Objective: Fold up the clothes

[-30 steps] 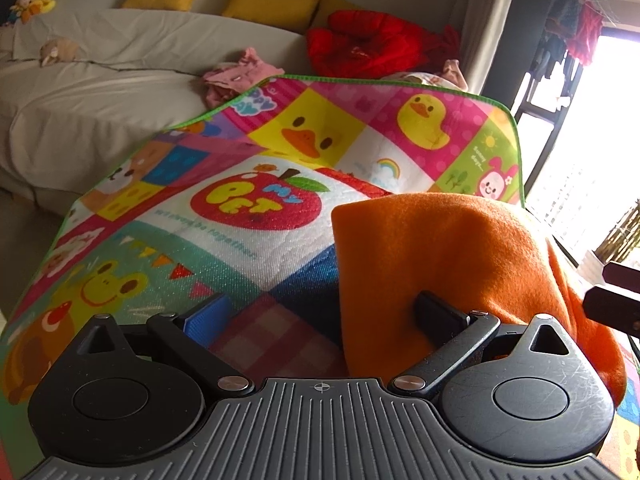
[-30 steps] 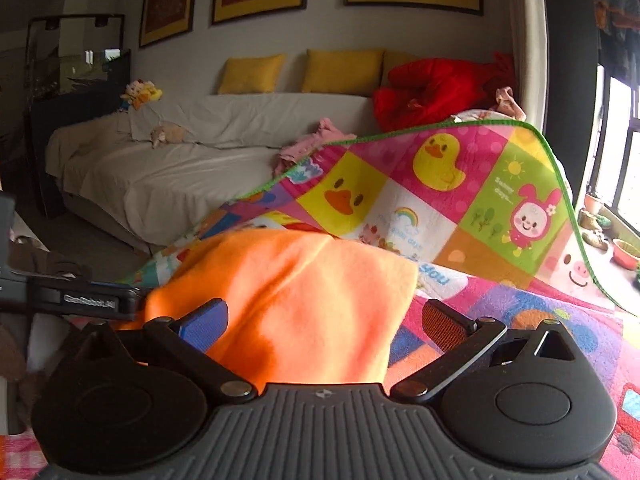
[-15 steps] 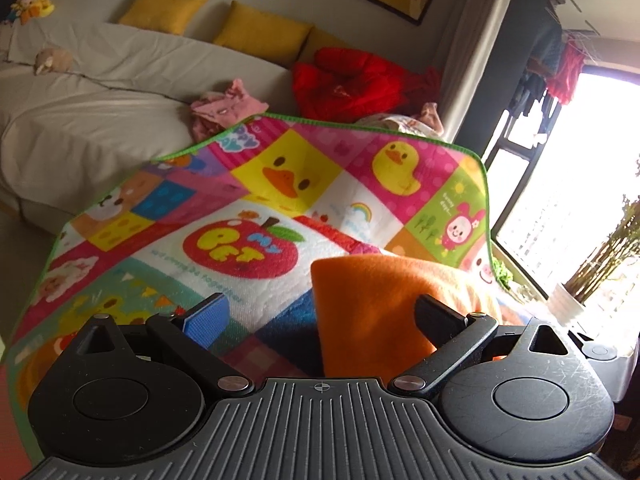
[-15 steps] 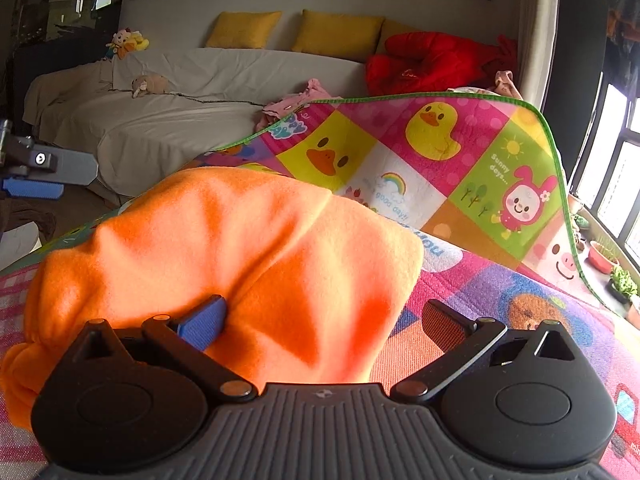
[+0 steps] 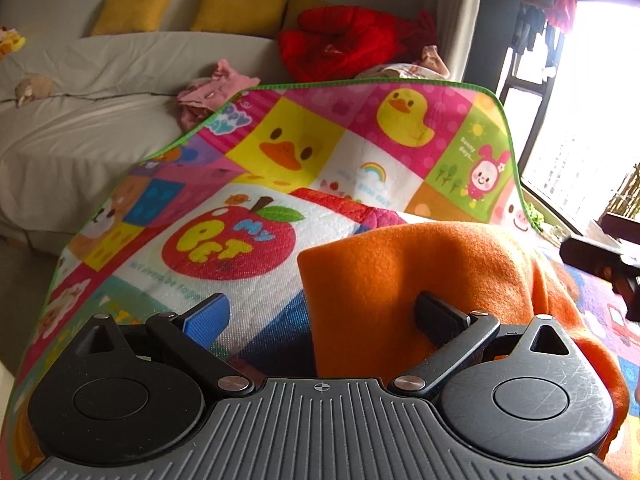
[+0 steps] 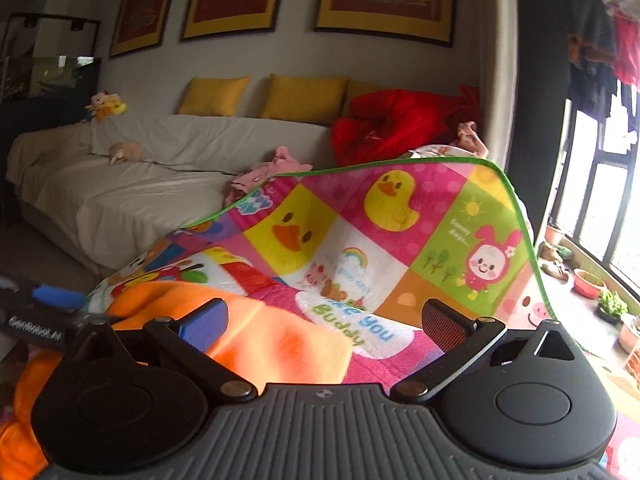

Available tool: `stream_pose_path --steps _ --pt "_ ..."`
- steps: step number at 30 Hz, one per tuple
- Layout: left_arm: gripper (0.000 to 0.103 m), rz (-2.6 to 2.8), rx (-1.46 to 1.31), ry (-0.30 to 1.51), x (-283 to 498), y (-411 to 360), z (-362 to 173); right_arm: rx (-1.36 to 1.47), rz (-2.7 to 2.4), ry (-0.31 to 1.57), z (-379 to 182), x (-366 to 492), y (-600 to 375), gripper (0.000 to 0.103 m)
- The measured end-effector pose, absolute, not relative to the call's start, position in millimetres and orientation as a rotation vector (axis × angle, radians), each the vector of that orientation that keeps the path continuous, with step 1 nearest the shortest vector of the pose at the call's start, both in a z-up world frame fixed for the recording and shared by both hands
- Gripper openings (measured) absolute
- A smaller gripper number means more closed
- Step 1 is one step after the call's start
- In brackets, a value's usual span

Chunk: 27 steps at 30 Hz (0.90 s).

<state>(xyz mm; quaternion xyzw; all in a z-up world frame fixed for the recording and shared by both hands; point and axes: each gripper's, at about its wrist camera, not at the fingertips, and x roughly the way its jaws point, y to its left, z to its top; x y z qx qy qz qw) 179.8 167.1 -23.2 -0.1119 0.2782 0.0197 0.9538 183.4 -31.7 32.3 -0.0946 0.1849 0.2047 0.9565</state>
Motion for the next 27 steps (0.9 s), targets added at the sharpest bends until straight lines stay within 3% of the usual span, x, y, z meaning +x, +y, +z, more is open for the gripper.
stream_pose_path --steps 6,18,25,27 --pt "0.102 0.04 -0.225 0.565 178 168 -21 -0.347 0.379 0.523 -19 212 -9 0.103" --pt "0.101 -0.049 -0.245 0.546 139 159 -12 -0.428 0.312 0.545 -22 190 -36 0.103" --pt "0.101 0.004 -0.205 0.556 142 158 -20 -0.221 0.493 0.567 4 143 -84 0.103" --pt "0.101 0.011 -0.22 0.565 145 160 -22 -0.291 0.543 0.572 1 125 -74 0.103"
